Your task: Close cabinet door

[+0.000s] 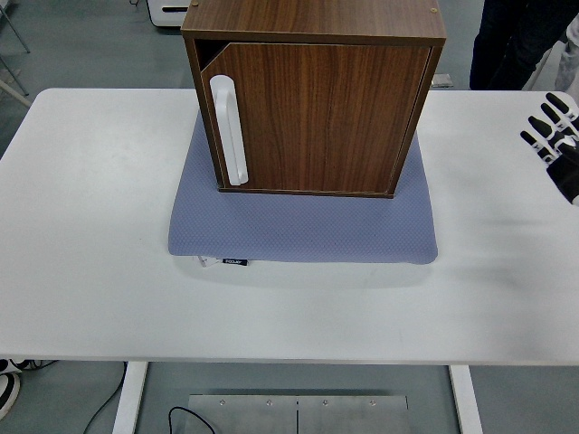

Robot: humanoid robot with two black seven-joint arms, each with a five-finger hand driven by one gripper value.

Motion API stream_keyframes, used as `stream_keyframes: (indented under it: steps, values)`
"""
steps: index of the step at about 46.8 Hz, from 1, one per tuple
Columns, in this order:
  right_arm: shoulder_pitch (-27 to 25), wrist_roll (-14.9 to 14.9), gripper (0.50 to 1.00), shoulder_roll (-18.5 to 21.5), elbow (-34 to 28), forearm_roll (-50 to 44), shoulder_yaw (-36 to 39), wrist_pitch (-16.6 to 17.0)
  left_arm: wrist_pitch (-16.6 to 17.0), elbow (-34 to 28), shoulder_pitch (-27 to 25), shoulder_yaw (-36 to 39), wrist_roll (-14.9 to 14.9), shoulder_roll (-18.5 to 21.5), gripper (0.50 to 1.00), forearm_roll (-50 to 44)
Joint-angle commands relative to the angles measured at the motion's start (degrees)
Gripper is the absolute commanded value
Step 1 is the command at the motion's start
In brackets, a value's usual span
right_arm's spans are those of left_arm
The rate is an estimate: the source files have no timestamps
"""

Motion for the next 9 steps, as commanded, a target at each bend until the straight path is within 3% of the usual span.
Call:
stream_keyframes:
  steps: [1,9]
  values:
    - [0.25,-0.03,1.000,1.44,-1.62,0.00,-0.08,-0.14,0.00,0.02,0.00,0.02,0.02,0.00,1.000,0.07]
    - [0.07,-0.03,1.000,3.02,-2.85,0.00,-0.08,-0.14,0.00,0.02,0.00,0.02,0.02,0.00,1.000,-0.02]
